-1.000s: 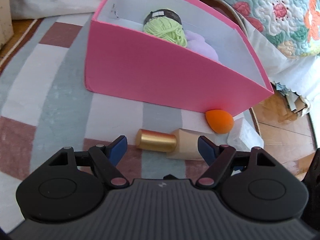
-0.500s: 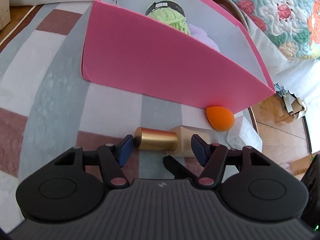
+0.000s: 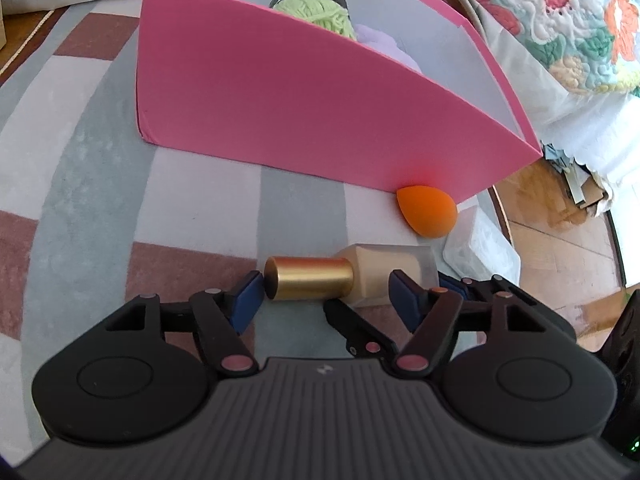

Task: Organize objects
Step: 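Close the left tool around the foundation bottle, then lift the foundation bottle with the left tool over the pink box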

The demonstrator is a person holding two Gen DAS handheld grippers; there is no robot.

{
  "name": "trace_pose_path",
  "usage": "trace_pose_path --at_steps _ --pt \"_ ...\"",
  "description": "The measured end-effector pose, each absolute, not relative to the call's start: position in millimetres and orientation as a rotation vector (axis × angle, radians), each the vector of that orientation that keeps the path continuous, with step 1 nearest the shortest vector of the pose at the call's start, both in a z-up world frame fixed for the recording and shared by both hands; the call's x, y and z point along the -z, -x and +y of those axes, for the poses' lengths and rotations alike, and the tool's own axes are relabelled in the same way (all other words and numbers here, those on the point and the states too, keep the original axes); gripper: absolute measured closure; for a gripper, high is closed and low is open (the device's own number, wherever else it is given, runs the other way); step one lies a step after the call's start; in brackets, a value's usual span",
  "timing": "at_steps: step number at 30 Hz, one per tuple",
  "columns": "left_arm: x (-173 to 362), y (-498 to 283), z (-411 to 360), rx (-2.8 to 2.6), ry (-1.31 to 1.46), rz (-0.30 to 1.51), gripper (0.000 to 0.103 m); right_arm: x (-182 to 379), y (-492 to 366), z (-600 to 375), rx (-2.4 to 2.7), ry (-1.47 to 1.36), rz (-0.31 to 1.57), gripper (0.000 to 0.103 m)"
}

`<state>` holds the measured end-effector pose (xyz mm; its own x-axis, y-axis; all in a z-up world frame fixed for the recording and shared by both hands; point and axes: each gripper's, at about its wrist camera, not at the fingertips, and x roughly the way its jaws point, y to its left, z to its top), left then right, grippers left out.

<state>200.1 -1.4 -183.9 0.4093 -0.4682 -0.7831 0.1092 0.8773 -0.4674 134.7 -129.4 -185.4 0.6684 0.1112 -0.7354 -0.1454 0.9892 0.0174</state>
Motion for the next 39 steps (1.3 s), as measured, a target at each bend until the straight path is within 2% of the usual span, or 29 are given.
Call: trace_pose_path --at_steps 5,13,23,39 --pt "184.2 -199.5 -1.9 0.362 0.382 1.079 0.033 189.7 -131.8 -131.0 -0.149 0.035 0.789 0.03" --pt "176.2 -189.7 0.5 0.381 0.362 1.089 0.039 181.5 -126.8 -129.2 -0.156 0.026 0.836 0.032" --pt "158.5 -159.1 2.0 0.409 0.315 1.131 0.04 163.0 -102.7 -122.9 -0.214 0.041 0.862 0.032" --pt "91.4 -89.7 10.4 0.404 0.319 1.121 0.041 92.7 -47.4 -112.0 -0.286 0.111 0.897 0.032"
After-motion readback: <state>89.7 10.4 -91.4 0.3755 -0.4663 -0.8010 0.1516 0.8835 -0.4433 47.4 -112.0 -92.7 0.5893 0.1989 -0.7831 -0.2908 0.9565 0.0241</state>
